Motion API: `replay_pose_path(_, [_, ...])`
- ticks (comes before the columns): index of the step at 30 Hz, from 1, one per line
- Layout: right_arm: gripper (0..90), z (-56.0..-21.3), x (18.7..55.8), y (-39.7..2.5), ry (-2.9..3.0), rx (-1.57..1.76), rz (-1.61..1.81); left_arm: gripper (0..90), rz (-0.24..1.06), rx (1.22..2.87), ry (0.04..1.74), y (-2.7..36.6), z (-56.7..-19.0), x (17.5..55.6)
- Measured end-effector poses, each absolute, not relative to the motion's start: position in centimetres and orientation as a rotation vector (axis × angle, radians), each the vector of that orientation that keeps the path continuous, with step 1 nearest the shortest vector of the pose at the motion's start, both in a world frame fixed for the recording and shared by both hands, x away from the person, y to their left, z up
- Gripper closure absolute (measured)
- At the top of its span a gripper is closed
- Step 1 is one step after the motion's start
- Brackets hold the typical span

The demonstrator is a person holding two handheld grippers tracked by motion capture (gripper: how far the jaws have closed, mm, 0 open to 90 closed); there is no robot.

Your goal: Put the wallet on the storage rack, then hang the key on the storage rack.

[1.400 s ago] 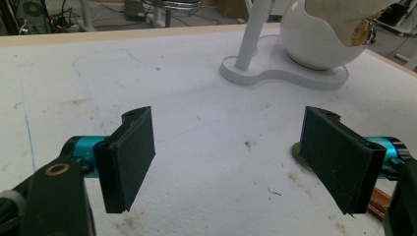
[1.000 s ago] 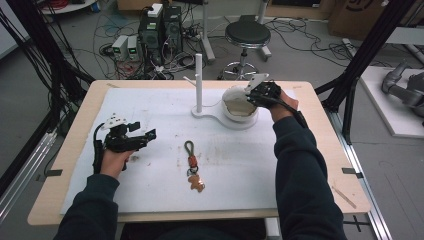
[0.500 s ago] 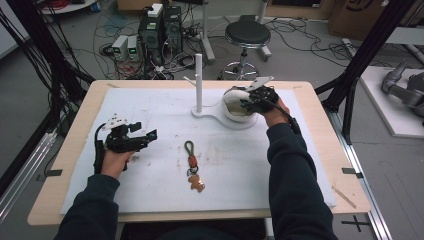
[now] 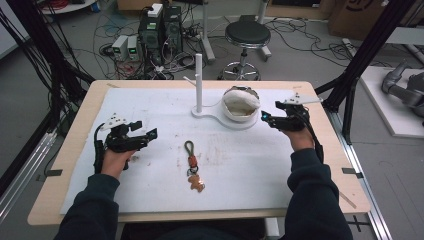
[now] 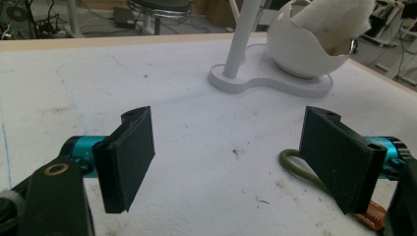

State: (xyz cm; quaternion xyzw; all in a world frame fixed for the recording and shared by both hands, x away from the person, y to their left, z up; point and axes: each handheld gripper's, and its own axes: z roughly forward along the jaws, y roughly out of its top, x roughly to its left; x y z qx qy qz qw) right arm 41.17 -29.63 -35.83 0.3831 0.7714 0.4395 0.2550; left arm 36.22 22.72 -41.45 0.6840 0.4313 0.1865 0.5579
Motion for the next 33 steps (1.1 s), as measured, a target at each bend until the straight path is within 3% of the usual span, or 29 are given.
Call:
replay_pose_path(10, [22.2,-38.6,37.3,-31.7,2.091,1.148,1.207,20.3,0.462,1.619,1.01,22.8,-41.4,36.2])
replay_pose_path(33, [22.6,-40.7,36.2,-31.7,2.117,1.152,1.176,21.9,0.402,1.696,1.052,20.7,-42.2,36.0])
